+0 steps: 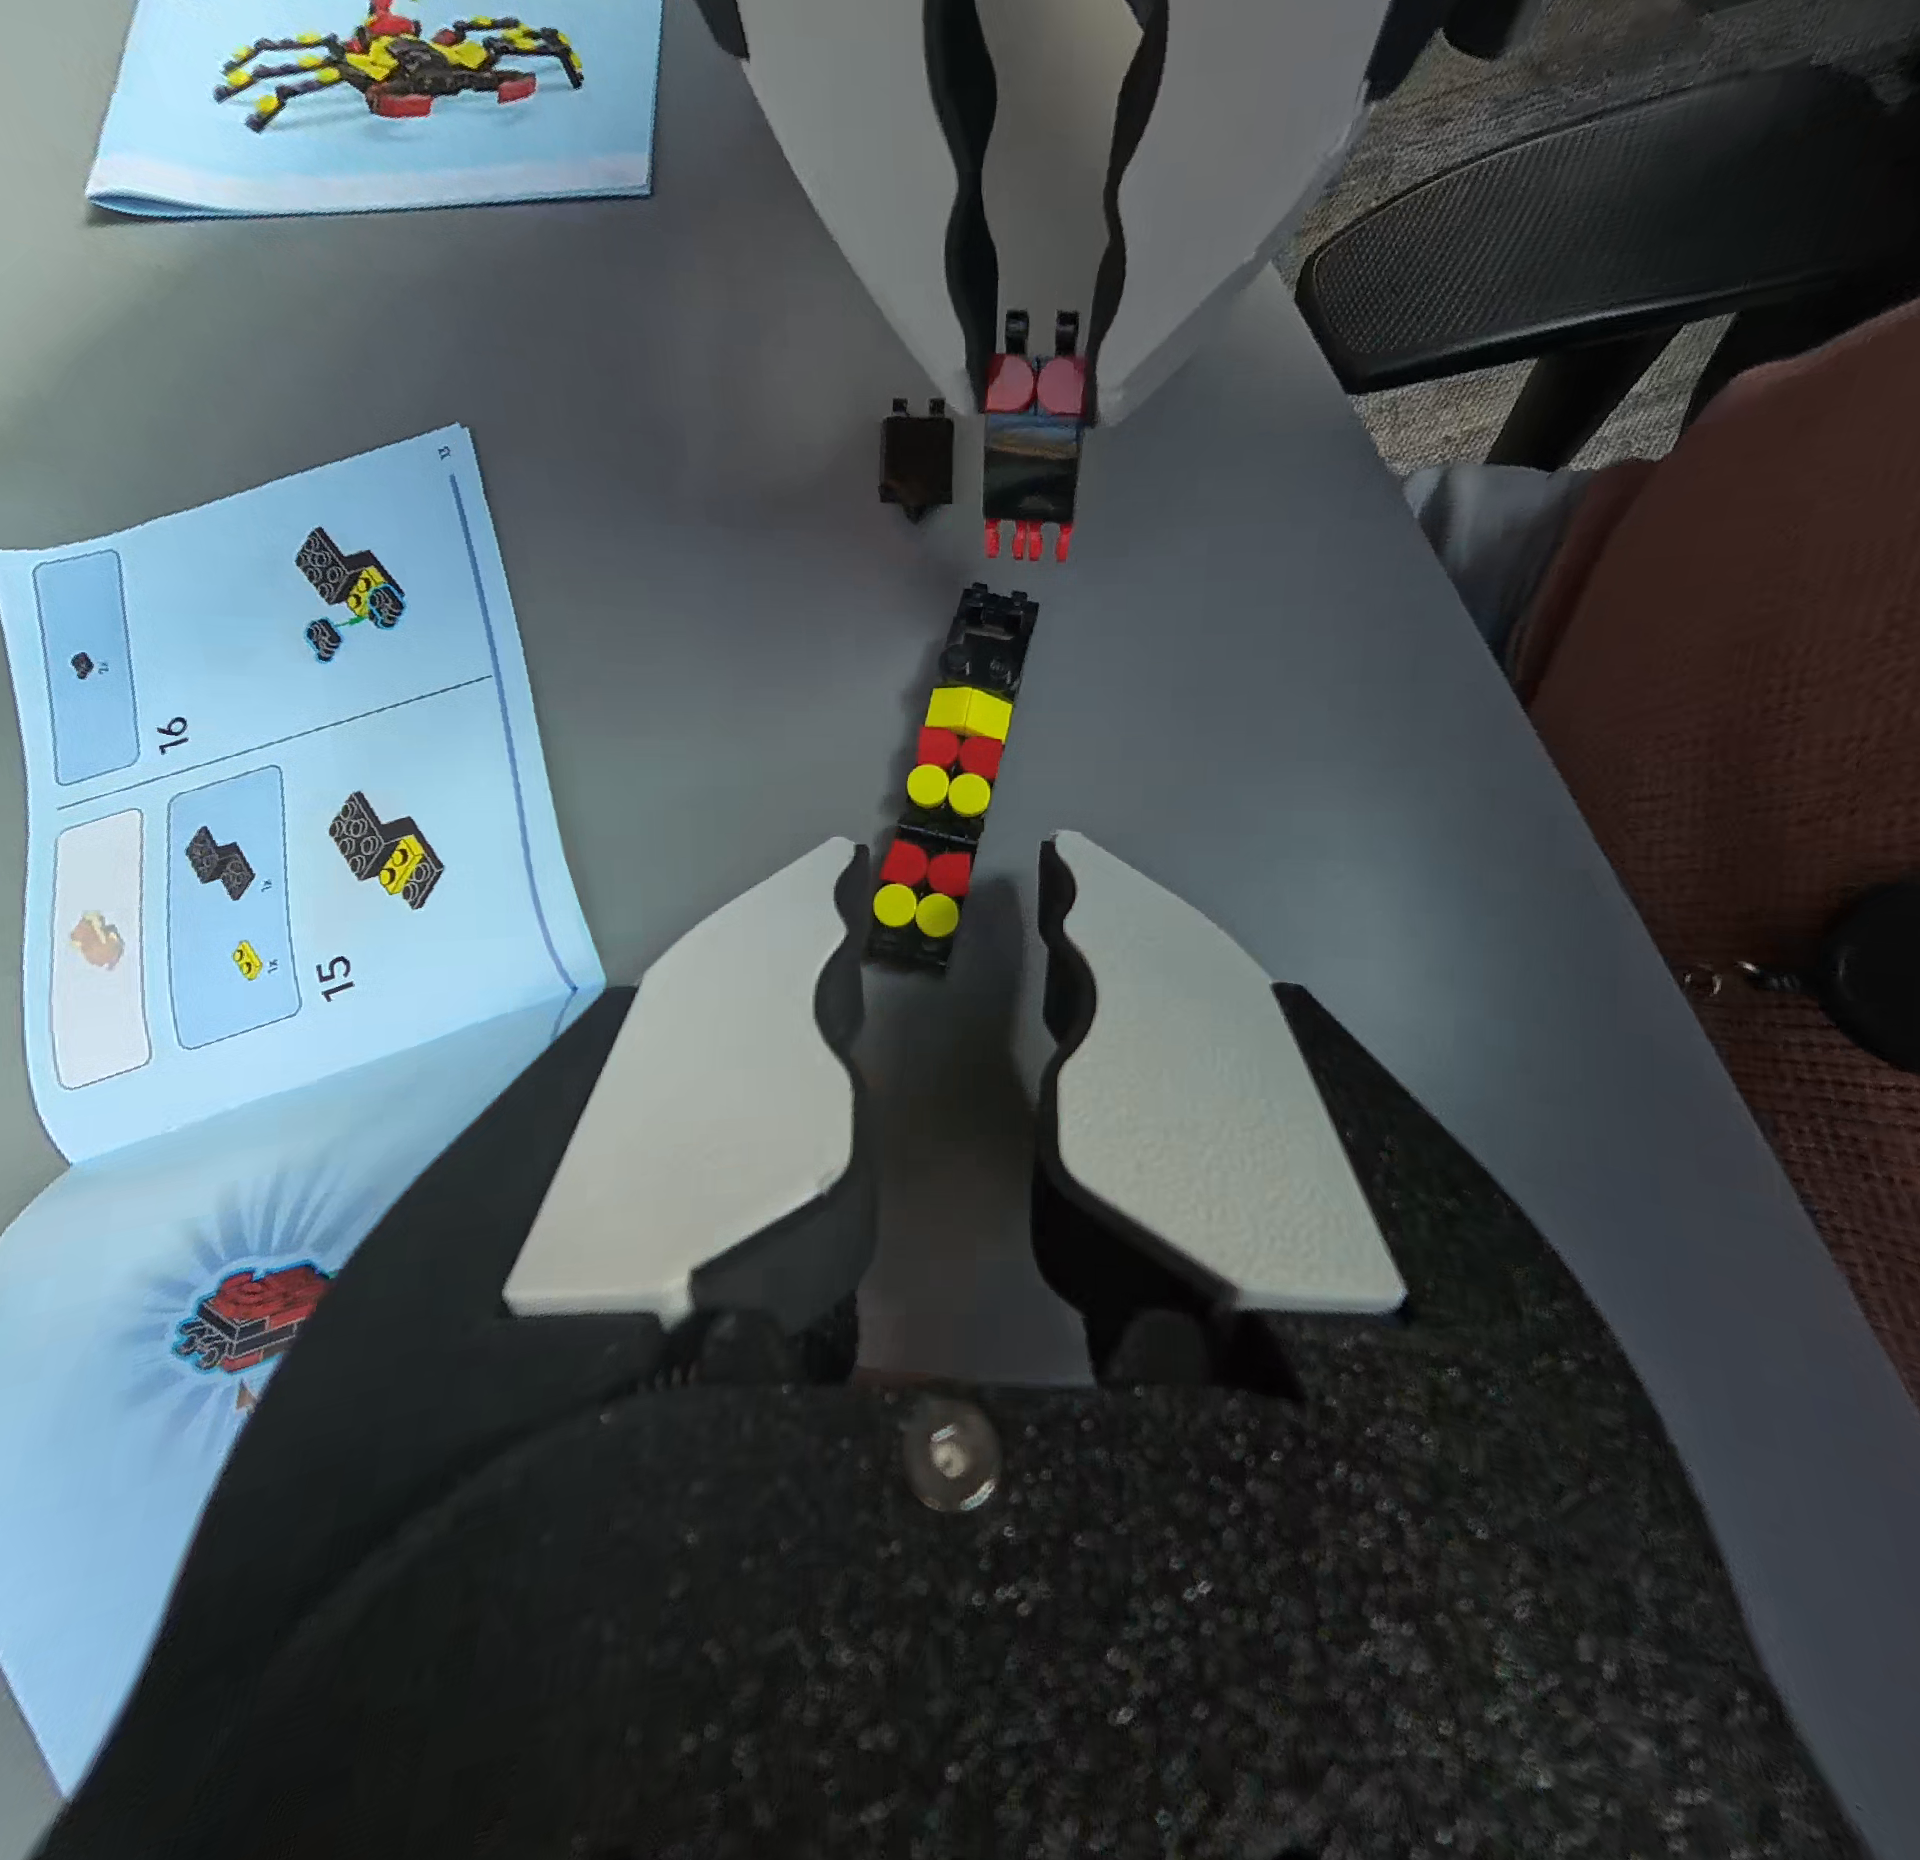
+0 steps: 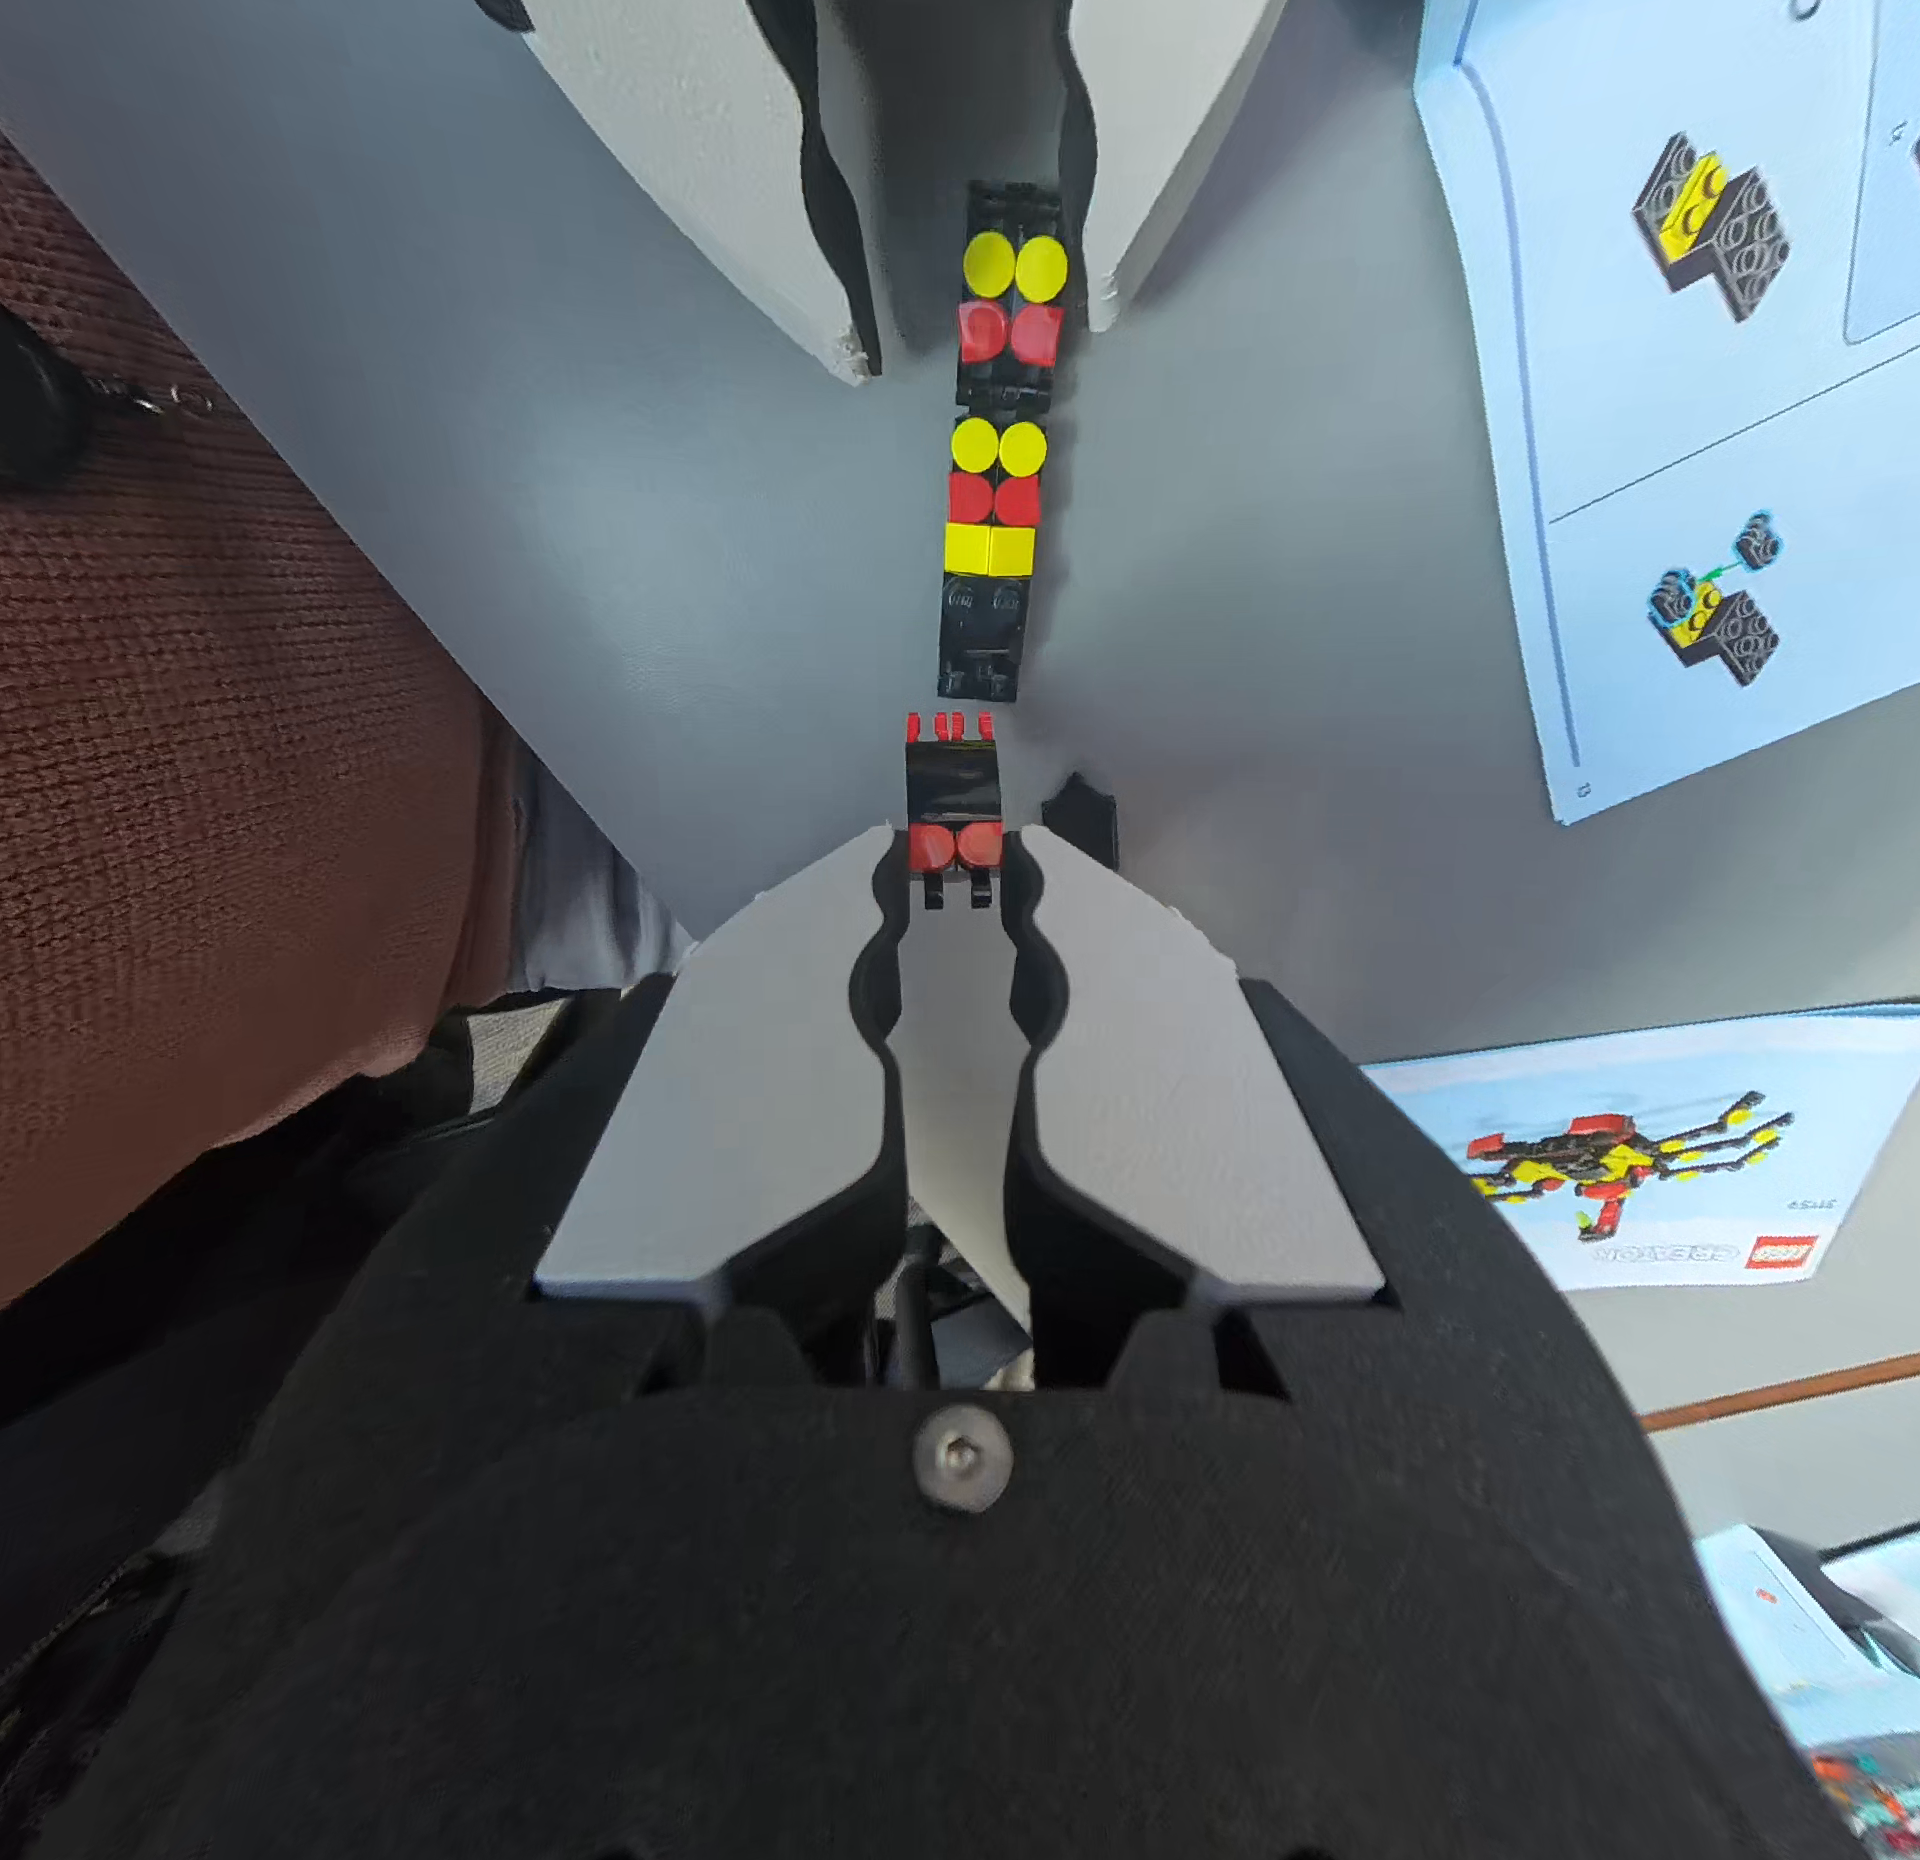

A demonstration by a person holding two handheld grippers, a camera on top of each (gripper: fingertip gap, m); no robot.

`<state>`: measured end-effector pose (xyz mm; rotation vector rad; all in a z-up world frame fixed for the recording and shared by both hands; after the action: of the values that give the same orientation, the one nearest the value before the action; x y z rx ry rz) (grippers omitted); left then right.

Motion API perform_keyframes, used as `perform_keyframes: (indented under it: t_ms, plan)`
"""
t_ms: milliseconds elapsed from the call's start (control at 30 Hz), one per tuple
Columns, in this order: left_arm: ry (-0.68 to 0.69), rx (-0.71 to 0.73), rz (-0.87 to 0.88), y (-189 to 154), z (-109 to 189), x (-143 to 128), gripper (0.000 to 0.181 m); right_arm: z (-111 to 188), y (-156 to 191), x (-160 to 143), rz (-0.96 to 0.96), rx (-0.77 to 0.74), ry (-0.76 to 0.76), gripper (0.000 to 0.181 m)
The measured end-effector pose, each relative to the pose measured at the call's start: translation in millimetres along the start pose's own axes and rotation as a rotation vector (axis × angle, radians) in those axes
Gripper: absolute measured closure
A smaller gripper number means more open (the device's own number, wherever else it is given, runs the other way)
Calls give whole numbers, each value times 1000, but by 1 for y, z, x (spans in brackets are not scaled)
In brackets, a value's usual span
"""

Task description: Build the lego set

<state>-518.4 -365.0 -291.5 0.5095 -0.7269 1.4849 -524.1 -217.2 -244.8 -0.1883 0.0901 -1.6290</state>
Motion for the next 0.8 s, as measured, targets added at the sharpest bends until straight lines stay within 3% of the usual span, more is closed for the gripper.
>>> perform_keyframes:
  t_ms: [100, 200, 267, 467, 600, 700, 800]
  plan:
    - [-154, 106, -42, -11, 12, 7, 151, 5, 5, -7, 14, -36, -118, 165]
    - [-385, 164, -216, -28, 16, 15, 152, 15, 13, -15, 10, 1, -323, 165]
    - [-407, 120, -256, -33, 9, 20, 150, 23, 17, -17, 44, -24, -411, 165]
    - [-313, 38, -186, -32, -8, 35, 153, 32, 18, -10, 121, -42, -361, 165]
    - [-394, 16, -138, -28, -7, 34, 164, 36, 13, -8, 109, -66, -383, 165]
    - [-515, 18, -106, -27, 3, 28, 164, 38, 6, -19, 17, -104, -484, 154]
    - [-701, 27, -136, -30, 16, 24, 164, 41, 7, -38, -147, -13, -801, 156]
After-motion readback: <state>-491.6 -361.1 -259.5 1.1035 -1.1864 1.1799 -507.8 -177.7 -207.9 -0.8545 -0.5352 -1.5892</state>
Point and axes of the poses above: each gripper's, where its closed fingertips meet, z back along the fingers, x out of its top, y = z × x across the jaws, the point moved 10 cm from there along z, back along the fingers, and after that the axes turned 12 degrees about -x, right-handed, at the moved point
